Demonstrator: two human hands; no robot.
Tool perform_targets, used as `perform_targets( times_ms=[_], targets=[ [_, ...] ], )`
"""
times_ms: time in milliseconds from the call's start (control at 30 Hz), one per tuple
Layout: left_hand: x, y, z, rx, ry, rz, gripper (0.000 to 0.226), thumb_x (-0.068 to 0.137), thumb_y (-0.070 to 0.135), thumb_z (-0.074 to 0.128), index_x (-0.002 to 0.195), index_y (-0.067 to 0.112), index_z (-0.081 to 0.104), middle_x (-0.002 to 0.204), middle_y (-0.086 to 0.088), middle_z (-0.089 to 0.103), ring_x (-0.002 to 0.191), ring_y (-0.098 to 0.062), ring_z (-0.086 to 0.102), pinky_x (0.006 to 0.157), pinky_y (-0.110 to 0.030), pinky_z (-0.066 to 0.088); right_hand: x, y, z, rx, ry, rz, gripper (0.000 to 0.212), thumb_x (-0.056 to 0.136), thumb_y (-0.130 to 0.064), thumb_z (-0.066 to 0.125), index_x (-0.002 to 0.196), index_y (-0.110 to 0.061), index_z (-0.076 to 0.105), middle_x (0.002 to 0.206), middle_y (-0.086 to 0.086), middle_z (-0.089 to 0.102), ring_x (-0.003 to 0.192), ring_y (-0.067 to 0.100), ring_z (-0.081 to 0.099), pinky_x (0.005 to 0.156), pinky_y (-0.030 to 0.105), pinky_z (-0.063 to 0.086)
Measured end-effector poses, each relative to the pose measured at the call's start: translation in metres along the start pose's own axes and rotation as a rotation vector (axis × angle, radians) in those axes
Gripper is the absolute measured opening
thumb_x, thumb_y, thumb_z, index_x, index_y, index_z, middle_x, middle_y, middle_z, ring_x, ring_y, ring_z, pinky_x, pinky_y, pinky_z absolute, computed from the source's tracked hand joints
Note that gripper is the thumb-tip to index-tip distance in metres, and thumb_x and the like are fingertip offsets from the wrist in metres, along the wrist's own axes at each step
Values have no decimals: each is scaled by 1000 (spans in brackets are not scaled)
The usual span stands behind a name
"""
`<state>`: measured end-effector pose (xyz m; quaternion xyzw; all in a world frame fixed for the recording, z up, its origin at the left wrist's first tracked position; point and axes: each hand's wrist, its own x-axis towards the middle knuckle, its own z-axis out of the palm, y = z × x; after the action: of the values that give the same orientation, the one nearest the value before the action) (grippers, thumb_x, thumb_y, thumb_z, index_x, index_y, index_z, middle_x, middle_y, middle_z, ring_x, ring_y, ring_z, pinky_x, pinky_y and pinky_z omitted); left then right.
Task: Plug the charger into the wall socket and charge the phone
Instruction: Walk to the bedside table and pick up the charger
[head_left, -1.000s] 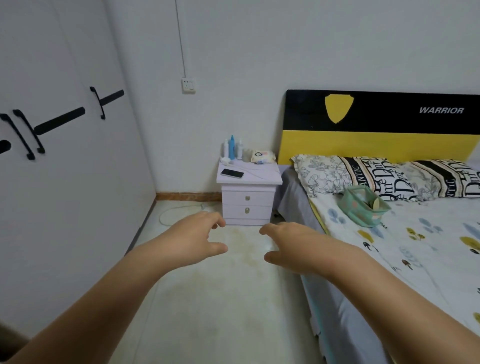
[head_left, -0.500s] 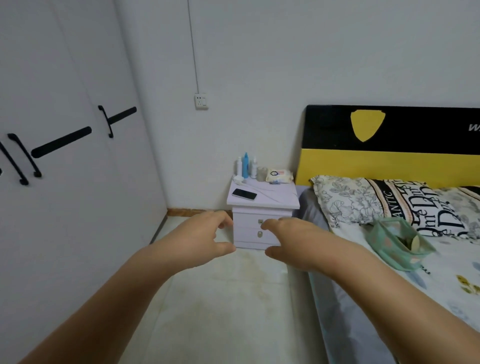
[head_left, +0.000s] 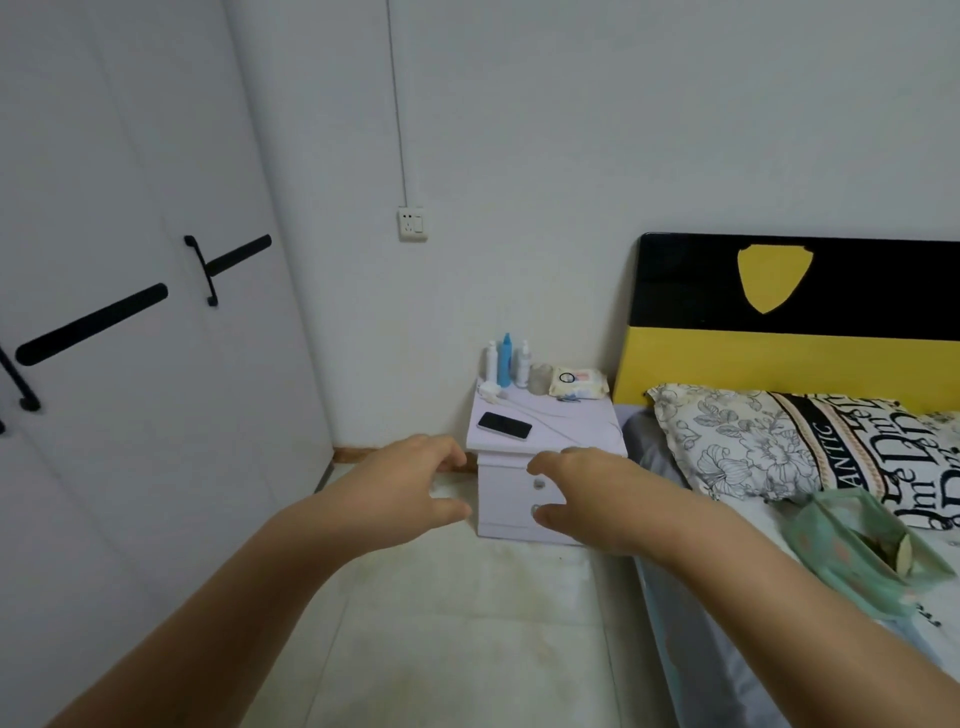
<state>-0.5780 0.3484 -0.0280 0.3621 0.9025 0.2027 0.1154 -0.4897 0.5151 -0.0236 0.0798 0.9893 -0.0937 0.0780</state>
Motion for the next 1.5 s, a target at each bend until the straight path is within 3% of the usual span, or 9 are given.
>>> perform_targets(
  times_ms=[367,700,900,1033,1133,1267,1500],
  targets=[
    [79,-74,-28,-35,-46,17,43,79,36,62,118,26,48,125,5,54,98,-9,51,81,-22,39,96,-20,-6,14,-57,44,44,90,-31,49,131,-18,42,129,8,54,112,24,53,91,35,47],
    [172,-94,-45,-26,-26,-23,43,78,34,63,118,24,48,122,3,54,103,-14,54,91,-30,45,194,11,-29,20,-23,-21,39,91,-30,47,128,-17,45,127,8,55,110,24,53,80,29,42],
    [237,-96,-54,-16,13,-59,45,78,34,64,118,23,48,121,2,54,100,-17,56,90,-32,47,257,42,-42,62,-21,-47,43,91,-31,48,132,-22,42,129,8,54,115,23,50,88,32,43],
    [268,-105,-56,-32,6,-73,45,78,33,64,118,22,48,121,0,55,99,-17,57,91,-34,49,295,52,-47,68,-58,-71,44,91,-30,47,133,-22,41,129,9,54,114,24,50,82,30,40],
    [290,-120,-60,-26,-4,-78,45,78,32,65,118,21,48,122,0,55,100,-18,57,92,-34,48,323,54,-49,79,-78,-84,44,91,-30,46,133,-22,40,128,9,54,112,25,50,80,29,39],
    [325,-145,-72,-21,-7,-78,45,78,33,64,119,22,47,122,1,54,103,-17,54,93,-33,47,364,54,-52,61,-90,-82,45,92,-31,45,135,-23,39,130,11,54,112,27,52,89,36,46],
    [399,-195,-93,-6,-33,-21,44,80,34,62,120,22,46,123,2,53,103,-16,51,88,-25,41,449,46,-63,45,-75,-53,44,92,-31,45,135,-22,39,134,9,51,114,24,53,81,27,39]
  ],
)
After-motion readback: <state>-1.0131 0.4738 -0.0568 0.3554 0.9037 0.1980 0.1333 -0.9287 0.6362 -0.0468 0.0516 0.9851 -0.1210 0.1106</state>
